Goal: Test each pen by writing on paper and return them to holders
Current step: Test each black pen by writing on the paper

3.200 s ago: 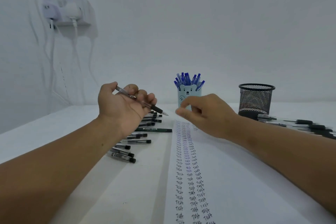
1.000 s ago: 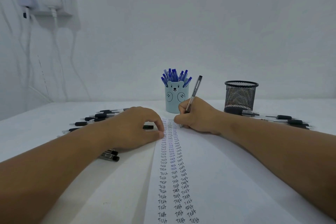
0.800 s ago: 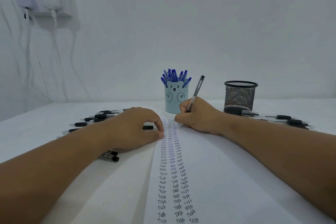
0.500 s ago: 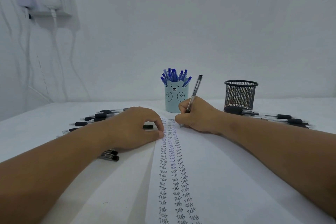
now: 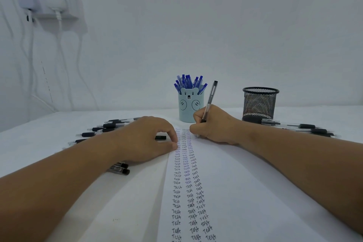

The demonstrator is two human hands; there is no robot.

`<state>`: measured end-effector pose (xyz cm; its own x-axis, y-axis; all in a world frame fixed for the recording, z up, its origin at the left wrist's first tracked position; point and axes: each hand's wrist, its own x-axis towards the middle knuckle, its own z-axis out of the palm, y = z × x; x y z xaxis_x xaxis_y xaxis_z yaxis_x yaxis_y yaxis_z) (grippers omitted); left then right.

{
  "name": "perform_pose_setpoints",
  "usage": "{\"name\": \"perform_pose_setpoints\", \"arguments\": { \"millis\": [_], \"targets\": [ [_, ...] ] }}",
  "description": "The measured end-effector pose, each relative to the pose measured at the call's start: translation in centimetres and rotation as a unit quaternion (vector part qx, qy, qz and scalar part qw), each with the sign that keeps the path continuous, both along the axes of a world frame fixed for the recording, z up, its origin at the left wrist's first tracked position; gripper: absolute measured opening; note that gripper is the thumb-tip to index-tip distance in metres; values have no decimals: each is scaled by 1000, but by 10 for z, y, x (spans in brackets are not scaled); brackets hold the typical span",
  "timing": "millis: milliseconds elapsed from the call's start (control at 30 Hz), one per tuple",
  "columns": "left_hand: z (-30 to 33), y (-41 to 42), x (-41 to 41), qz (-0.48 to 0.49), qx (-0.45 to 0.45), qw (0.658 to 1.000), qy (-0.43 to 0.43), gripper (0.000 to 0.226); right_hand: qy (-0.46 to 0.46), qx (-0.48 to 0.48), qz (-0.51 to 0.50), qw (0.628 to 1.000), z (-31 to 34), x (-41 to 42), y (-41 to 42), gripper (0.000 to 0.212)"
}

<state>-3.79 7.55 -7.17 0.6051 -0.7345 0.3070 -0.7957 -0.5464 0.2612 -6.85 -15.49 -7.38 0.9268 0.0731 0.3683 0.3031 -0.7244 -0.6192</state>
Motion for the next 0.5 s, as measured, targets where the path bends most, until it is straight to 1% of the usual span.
{"name": "perform_pose_setpoints", "arguments": {
  "millis": [233, 400, 500],
  "targets": [
    [0, 1, -1, 0, 6, 1000, 2, 14, -22, -11, 7, 1000, -2, 0, -1, 40],
    [1, 1, -1, 4, 4, 1000, 6, 16, 1, -13, 2, 1000, -1, 1, -2, 40],
    [1, 1, -1, 8, 5, 1000, 6, 13, -7, -2, 0, 1000, -1, 1, -3, 41]
  ]
}}
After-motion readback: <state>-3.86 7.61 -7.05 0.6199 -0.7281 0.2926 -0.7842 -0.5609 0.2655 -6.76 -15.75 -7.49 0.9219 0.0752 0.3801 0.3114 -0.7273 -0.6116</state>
